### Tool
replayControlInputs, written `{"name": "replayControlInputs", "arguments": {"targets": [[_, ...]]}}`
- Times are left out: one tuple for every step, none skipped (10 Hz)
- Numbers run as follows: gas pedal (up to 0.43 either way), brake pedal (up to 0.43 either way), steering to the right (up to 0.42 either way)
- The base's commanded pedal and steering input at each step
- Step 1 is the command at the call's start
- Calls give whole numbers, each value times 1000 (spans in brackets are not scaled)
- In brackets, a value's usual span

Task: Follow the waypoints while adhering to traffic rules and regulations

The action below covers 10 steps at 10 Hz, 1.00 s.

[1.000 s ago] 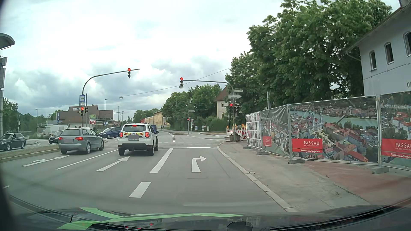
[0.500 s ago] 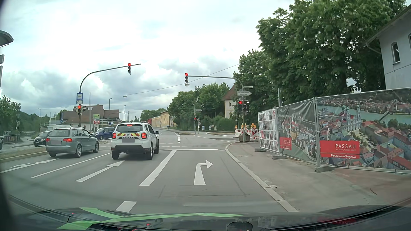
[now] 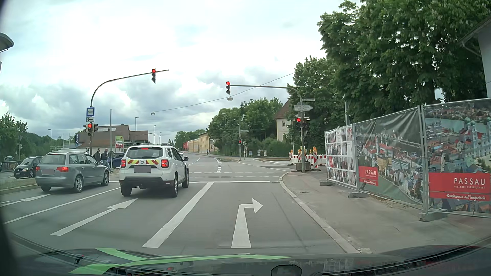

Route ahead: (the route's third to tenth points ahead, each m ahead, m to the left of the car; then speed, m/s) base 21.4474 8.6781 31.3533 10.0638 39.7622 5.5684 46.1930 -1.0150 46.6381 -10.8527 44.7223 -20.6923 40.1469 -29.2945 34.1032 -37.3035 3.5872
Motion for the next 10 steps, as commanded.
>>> {"name": "replayControlInputs", "arguments": {"targets": [[0, 67, -52], [0, 61, -53], [0, 61, -53], [0, 61, -55], [0, 61, -55], [0, 61, -55], [0, 61, -53], [0, 61, -45], [0, 61, -36], [0, 61, -25]]}}
